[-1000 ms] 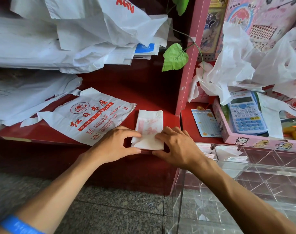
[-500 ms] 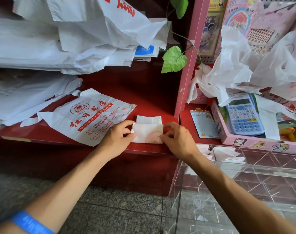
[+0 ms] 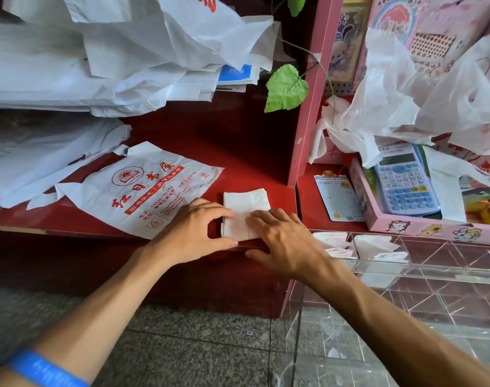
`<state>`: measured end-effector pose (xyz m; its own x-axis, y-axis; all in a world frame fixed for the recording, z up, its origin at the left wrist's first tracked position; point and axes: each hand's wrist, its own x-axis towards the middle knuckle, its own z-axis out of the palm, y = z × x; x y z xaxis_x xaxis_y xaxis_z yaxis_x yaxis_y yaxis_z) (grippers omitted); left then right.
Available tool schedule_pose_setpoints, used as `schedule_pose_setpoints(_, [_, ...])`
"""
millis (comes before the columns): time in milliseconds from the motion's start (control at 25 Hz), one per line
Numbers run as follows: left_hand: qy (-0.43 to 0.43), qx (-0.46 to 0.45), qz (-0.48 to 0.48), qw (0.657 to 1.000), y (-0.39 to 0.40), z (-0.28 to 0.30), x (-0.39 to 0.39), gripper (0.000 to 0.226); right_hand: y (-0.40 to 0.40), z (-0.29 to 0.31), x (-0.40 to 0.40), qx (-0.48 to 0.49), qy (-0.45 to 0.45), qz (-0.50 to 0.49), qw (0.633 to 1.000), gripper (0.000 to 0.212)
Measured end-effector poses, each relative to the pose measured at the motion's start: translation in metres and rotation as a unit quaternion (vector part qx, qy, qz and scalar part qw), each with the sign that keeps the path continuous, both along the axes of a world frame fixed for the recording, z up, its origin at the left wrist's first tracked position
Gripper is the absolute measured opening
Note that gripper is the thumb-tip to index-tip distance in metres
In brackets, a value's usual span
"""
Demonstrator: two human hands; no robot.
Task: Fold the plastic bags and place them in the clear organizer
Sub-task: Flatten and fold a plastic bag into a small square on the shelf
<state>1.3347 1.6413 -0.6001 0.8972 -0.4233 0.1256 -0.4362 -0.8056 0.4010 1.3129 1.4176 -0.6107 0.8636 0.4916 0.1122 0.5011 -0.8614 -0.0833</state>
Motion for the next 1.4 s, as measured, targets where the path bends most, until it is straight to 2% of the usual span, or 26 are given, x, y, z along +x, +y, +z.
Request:
schedule_pose_setpoints(160, [-0.015, 0.01, -0.056, 0.998, 0.008, -0.002, -0.001, 0.049, -0.007, 0.008, -0.002, 0.044, -0.004, 0.019, 0.999, 0.043])
schedule_pose_setpoints(280, [0.01, -0.071, -0.015, 0.997, 0.01, 0.002, -0.005, 0.029, -0.014, 0.012, -0.003, 0.168, 0.035, 0.045, 0.984, 0.027])
schedule_pose_setpoints(360, [0.053, -0.123, 0.017, 0.991, 0.01, 0.004, -0.007, 0.023, -0.017, 0.016, -0.002, 0.237, 0.05, 0.025, 0.97, 0.02])
schedule_pose_setpoints(520, [0.09, -0.182, 0.08, 0.976, 0.002, 0.007, -0.009, 0.025, -0.02, 0.015, 0.002, 0.335, 0.077, -0.081, 0.936, 0.025])
schedule_pose_setpoints(720, [0.118, -0.218, 0.136, 0.959, -0.017, 0.009, -0.011, 0.047, -0.019, 0.006, 0.012, 0.368, 0.112, -0.129, 0.914, 0.038])
schedule_pose_setpoints(840, [0.085, -0.212, 0.157, 0.961, -0.025, 0.006, -0.01, 0.038, -0.019, 0.005, 0.013, 0.391, 0.101, -0.156, 0.902, 0.049])
schedule_pose_setpoints(920, [0.066, -0.19, 0.16, 0.967, -0.032, 0.005, -0.008, 0.025, -0.018, 0.005, 0.01, 0.356, 0.035, -0.158, 0.921, 0.051])
schedule_pose_setpoints(1000, [0.048, -0.161, 0.158, 0.973, -0.036, 0.003, -0.007, 0.013, -0.015, 0.001, 0.009, 0.229, -0.068, -0.123, 0.963, 0.049])
schedule_pose_setpoints(1080, [-0.026, -0.115, 0.132, 0.984, -0.037, -0.001, -0.006, 0.008, -0.014, -0.008, 0.008, 0.115, -0.115, -0.085, 0.983, 0.044])
schedule_pose_setpoints(1160, [-0.082, -0.052, 0.076, 0.992, -0.04, -0.002, -0.008, 0.03, -0.011, -0.011, 0.006, 0.071, -0.077, -0.064, 0.992, 0.044])
schedule_pose_setpoints(1240, [-0.054, -0.023, 0.021, 0.998, -0.045, 0.002, -0.011, 0.056, -0.009, -0.009, 0.003, 0.052, -0.024, -0.054, 0.997, 0.06])
schedule_pose_setpoints(1400, [0.031, -0.043, -0.066, 0.996, -0.039, 0.014, -0.014, 0.06, -0.01, -0.004, -0.005, 0.024, -0.015, -0.026, 0.999, 0.067])
